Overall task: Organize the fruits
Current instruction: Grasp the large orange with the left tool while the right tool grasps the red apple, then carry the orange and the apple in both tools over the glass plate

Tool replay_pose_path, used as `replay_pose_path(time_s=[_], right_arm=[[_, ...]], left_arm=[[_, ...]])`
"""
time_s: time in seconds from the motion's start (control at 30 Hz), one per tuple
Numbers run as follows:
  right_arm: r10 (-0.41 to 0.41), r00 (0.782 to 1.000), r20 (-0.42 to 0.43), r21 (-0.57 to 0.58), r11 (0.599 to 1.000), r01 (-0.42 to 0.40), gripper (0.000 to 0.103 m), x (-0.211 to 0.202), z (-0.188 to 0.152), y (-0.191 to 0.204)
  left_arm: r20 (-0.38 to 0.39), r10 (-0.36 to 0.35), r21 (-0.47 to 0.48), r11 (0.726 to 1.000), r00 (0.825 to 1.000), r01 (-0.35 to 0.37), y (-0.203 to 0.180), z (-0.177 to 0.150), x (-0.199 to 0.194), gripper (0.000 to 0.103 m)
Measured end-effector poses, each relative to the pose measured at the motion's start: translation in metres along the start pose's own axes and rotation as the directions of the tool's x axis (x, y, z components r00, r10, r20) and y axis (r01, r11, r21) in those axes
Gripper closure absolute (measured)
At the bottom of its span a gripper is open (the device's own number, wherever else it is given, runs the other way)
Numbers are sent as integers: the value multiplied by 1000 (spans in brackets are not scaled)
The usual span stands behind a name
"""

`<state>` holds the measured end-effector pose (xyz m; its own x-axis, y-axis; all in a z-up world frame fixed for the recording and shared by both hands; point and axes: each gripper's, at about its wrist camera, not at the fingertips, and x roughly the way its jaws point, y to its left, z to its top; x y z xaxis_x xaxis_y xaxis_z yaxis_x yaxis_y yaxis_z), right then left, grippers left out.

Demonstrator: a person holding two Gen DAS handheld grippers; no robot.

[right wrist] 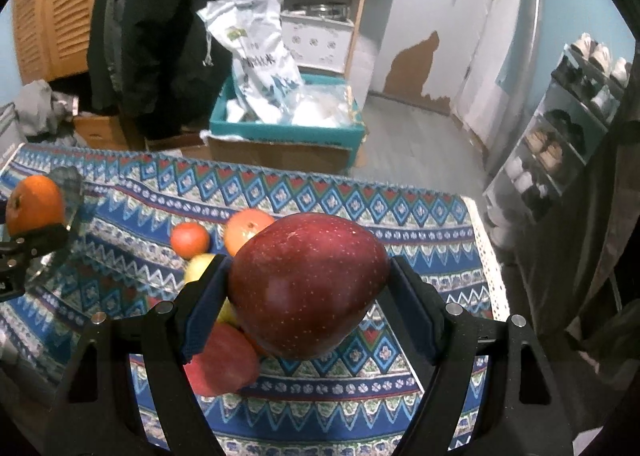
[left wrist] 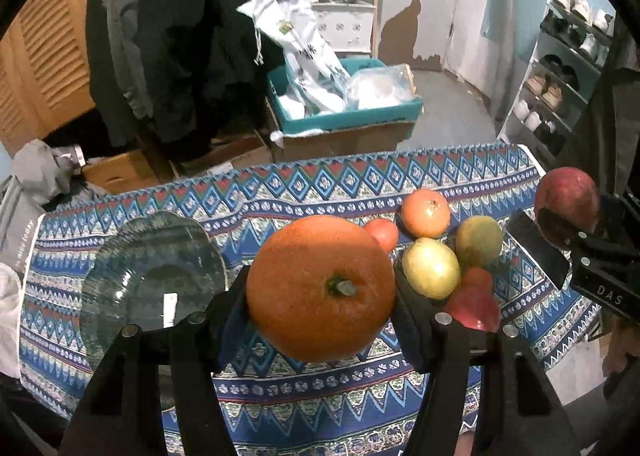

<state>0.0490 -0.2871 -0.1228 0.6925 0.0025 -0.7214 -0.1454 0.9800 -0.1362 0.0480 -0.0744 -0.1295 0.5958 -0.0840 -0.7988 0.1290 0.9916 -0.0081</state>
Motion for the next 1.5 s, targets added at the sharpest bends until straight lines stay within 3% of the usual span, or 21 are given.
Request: replay_pose_path(time_s=[0.37,0.87,1.23,1.5], right_arm=[[44,995,85,-19,999,-42,24,-26,18,20],[128,974,186,-43,992,-122,24,-62,43,50],[190,963,189,-84,981,-177,24,-63,58,86],[238,959,153,-121,968,-221,24,-48,69,124]], left_arm=[[95,10,-9,1000,995,-9,17,7,-39,38],[157,21,-63,998,987,-11,47,9,-67,38],[176,54,-121,992,983,-32,79,5,-77,38],[148,89,-178,982,985,-61,114,-6,-71,38]])
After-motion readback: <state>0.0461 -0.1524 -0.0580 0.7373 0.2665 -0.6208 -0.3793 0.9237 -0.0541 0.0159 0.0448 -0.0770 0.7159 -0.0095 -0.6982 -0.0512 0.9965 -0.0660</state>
